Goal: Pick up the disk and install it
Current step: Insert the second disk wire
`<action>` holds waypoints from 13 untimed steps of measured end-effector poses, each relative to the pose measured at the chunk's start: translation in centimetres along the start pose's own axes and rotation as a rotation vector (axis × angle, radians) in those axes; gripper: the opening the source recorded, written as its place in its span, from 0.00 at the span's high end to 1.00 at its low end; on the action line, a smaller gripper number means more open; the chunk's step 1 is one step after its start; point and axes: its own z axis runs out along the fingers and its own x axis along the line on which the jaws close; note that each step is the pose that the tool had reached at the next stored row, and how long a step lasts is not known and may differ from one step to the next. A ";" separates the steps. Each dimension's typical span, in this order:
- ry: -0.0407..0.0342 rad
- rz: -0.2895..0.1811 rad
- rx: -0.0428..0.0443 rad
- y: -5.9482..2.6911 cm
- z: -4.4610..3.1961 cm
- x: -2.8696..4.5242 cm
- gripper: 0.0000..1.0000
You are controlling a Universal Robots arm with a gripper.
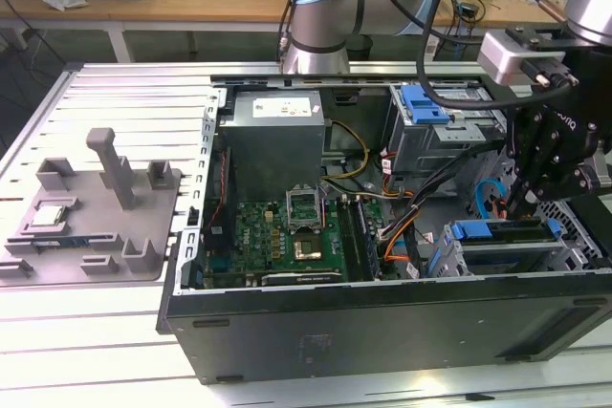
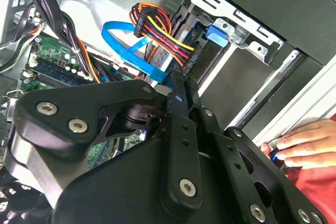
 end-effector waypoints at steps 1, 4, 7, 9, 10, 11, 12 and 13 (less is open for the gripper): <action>-0.0001 0.000 0.0001 0.00 0.01 0.01 0.84; 0.0001 -0.002 0.0002 0.00 0.05 0.03 0.84; -0.0001 -0.003 0.0002 0.00 0.09 0.04 0.84; -0.0002 -0.004 0.0003 0.00 0.12 0.04 0.84; -0.0003 -0.005 0.0004 0.00 0.15 0.05 0.84; -0.0003 -0.006 0.0005 0.00 0.19 0.05 0.84; -0.0004 -0.006 0.0005 0.00 0.20 0.06 0.84; -0.0004 -0.007 0.0006 0.00 0.21 0.06 0.84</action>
